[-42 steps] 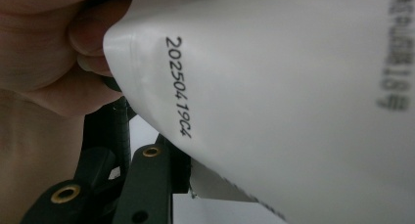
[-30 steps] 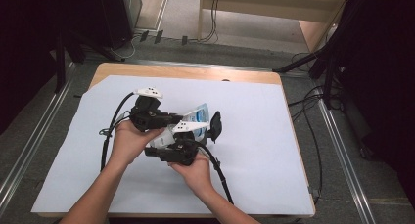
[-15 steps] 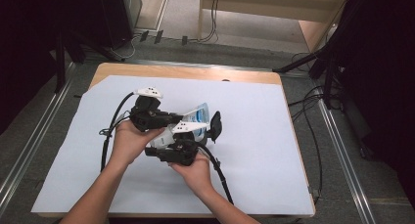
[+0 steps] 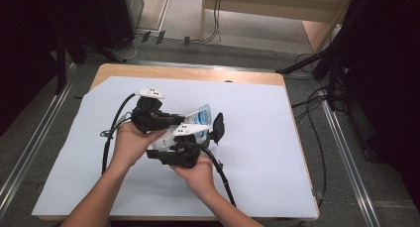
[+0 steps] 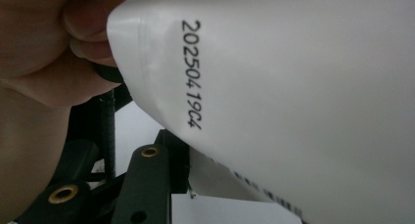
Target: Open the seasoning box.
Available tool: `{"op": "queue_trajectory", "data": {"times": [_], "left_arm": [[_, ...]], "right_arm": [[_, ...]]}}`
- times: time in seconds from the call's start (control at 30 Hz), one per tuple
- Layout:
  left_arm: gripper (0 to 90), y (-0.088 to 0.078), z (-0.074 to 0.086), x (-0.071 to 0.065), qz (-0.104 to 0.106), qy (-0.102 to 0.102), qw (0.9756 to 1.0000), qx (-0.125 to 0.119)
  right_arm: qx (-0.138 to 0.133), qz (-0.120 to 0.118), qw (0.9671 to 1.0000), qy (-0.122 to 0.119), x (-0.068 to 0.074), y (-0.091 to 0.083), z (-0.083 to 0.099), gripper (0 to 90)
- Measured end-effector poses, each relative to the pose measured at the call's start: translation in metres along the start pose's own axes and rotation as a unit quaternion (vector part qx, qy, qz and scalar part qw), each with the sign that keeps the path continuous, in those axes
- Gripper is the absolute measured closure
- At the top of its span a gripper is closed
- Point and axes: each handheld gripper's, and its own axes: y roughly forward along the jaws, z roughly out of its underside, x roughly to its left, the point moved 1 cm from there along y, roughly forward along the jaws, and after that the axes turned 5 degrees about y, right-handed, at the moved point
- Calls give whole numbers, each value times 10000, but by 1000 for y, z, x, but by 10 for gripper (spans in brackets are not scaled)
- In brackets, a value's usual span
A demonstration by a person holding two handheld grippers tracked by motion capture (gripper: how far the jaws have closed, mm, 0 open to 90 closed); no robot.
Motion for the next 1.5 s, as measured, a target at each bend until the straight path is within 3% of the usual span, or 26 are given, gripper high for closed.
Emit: {"op": "queue_trajectory", "data": {"times": [0.4,0.73,1.03,1.5], "left_arm": [[866,0,0,1,133,-20,9999,4],[887,-1,-1,-1,84,1,10000,-4],[894,-1,0,0,-56,22,10000,-12],[889,1,-1,0,-21,-29,10000,-62]], "right_arm": [[-85,-176,9996,207,-2,-3,-2,634],[-124,-336,9988,333,-4,-3,-2,634],[-75,-11,9999,111,0,0,0,613],[-46,86,9999,97,2,0,1,628]]}}
